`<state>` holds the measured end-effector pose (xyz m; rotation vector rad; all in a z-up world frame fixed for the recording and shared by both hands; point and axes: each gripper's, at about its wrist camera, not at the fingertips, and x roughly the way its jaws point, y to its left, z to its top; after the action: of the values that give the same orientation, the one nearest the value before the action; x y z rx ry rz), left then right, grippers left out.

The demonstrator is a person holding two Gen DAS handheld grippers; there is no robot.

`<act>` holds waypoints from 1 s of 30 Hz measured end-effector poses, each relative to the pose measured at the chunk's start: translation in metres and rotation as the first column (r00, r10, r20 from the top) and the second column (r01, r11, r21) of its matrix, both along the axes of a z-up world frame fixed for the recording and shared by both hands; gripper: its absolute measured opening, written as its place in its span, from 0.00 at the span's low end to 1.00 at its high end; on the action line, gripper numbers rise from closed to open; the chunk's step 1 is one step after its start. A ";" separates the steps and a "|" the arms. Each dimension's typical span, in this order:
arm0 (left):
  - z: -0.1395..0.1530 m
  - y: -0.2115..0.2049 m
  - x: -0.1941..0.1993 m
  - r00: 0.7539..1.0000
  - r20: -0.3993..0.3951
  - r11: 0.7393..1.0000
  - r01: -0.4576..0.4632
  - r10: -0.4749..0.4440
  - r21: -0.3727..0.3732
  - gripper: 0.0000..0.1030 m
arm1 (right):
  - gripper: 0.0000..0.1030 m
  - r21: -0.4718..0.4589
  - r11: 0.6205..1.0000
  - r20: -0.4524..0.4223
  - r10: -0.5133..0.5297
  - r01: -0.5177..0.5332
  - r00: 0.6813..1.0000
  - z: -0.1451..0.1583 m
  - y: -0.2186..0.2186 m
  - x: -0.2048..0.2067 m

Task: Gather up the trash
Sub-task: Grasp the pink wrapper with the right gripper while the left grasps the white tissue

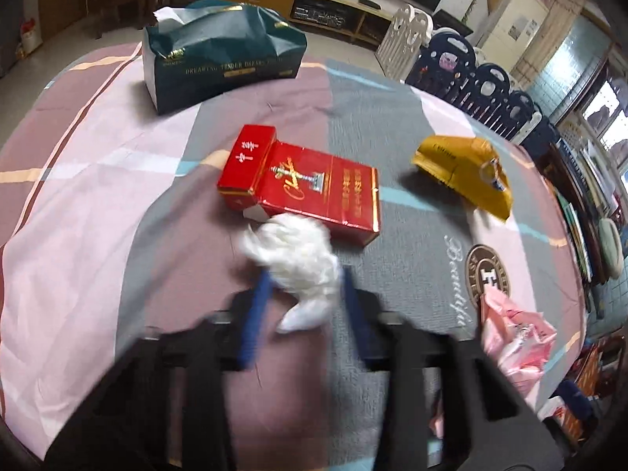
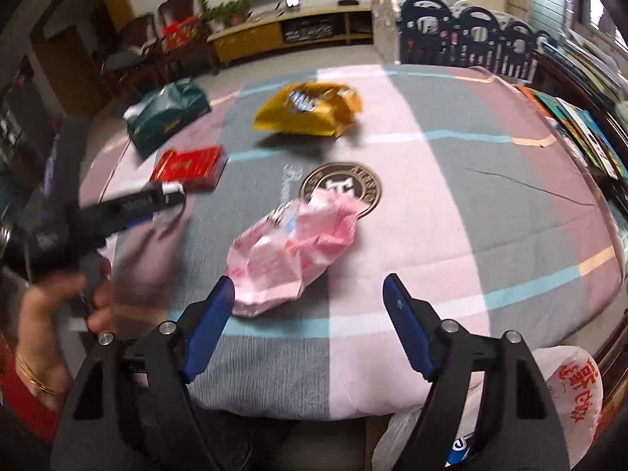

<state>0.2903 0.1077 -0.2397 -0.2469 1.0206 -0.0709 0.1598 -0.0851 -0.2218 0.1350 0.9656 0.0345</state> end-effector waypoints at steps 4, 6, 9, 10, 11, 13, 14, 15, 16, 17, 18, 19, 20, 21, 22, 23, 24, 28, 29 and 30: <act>0.011 0.006 -0.013 0.997 0.078 1.000 -0.026 0.027 -0.012 0.13 | 0.75 -0.016 1.000 -0.025 -0.012 0.012 1.000 -0.007 0.001 0.013; 0.021 0.017 -0.026 0.990 0.118 0.997 -0.068 0.073 -0.046 0.13 | 0.75 -0.027 1.000 -0.035 -0.015 0.014 0.999 -0.014 0.007 0.022; 0.036 0.038 -0.047 0.974 0.172 0.983 -0.129 0.150 -0.127 0.13 | 0.75 -0.025 1.000 -0.061 -0.005 0.003 0.998 -0.026 0.023 0.034; 0.040 0.042 -0.051 0.970 0.182 0.983 -0.142 0.163 -0.120 0.13 | 0.75 -0.041 0.999 -0.071 -0.005 0.002 0.997 -0.030 0.029 0.038; 0.043 0.044 -0.054 0.967 0.191 0.982 -0.150 0.170 -0.111 0.13 | 0.75 -0.066 0.998 -0.078 -0.010 0.005 0.997 -0.035 0.034 0.041; 0.047 0.046 -0.060 0.964 0.205 0.984 -0.158 0.171 -0.081 0.13 | 0.69 -0.114 0.993 -0.078 -0.018 0.009 0.997 -0.041 0.041 0.045; 0.048 0.049 -0.061 0.964 0.204 0.984 -0.159 0.171 -0.076 0.13 | 0.52 -0.128 0.992 -0.074 -0.008 -0.002 0.997 -0.044 0.044 0.046; 0.048 0.050 -0.062 0.965 0.199 0.984 -0.158 0.172 -0.084 0.13 | 0.39 -0.134 0.991 -0.069 0.018 -0.027 0.997 -0.045 0.047 0.046; 0.047 0.052 -0.064 0.965 0.192 0.982 -0.158 0.176 -0.106 0.13 | 0.35 -0.156 0.987 -0.056 0.031 -0.039 0.998 -0.043 0.051 0.044; 0.047 0.055 -0.066 0.965 0.188 0.978 -0.162 0.185 -0.130 0.13 | 0.27 -0.177 0.983 -0.042 0.038 -0.045 0.998 -0.040 0.053 0.041; 0.048 0.058 -0.070 0.964 0.187 0.976 -0.167 0.191 -0.137 0.13 | 0.26 -0.192 0.980 -0.027 0.042 -0.046 0.999 -0.036 0.053 0.038; 0.050 0.058 -0.075 0.961 0.194 0.977 -0.176 0.197 -0.122 0.13 | 0.26 -0.189 0.981 -0.011 0.043 -0.044 0.999 -0.031 0.051 0.033; 0.053 0.058 -0.081 0.958 0.206 0.979 -0.182 0.198 -0.095 0.13 | 0.25 -0.182 0.982 0.003 0.044 -0.043 0.999 -0.025 0.049 0.029; 0.057 0.056 -0.087 0.955 0.221 0.980 -0.186 0.196 -0.067 0.13 | 0.25 -0.176 0.983 0.021 0.047 -0.043 0.999 -0.019 0.047 0.024; 0.061 0.054 -0.092 0.953 0.234 0.981 -0.185 0.192 -0.050 0.13 | 0.25 -0.175 0.984 0.037 0.051 -0.043 0.998 -0.013 0.044 0.019; 0.064 0.052 -0.097 0.951 0.246 0.982 -0.184 0.187 -0.036 0.13 | 0.25 -0.176 0.983 0.048 0.053 -0.044 0.997 -0.008 0.042 0.015; 0.068 0.051 -0.102 0.949 0.258 0.983 -0.184 0.183 -0.021 0.13 | 0.25 -0.174 0.984 0.056 0.052 -0.042 0.997 -0.002 0.038 0.009; 0.082 0.044 -0.133 0.943 0.284 0.983 -0.184 0.173 0.014 0.13 | 0.25 -0.145 0.989 0.080 0.043 -0.031 0.996 0.019 0.023 -0.012; 0.084 0.043 -0.139 0.945 0.279 0.983 -0.182 0.171 0.014 0.13 | 0.25 -0.143 0.989 0.092 0.040 -0.027 0.995 0.025 0.020 -0.017; 0.086 0.041 -0.145 0.948 0.270 0.984 -0.178 0.168 0.012 0.13 | 0.25 -0.139 0.990 0.105 0.038 -0.023 0.994 0.033 0.016 -0.024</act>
<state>0.1456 0.1483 -0.1541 -0.2849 0.7263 0.0720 0.1353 -0.0695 -0.1891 -0.0093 0.8595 0.0032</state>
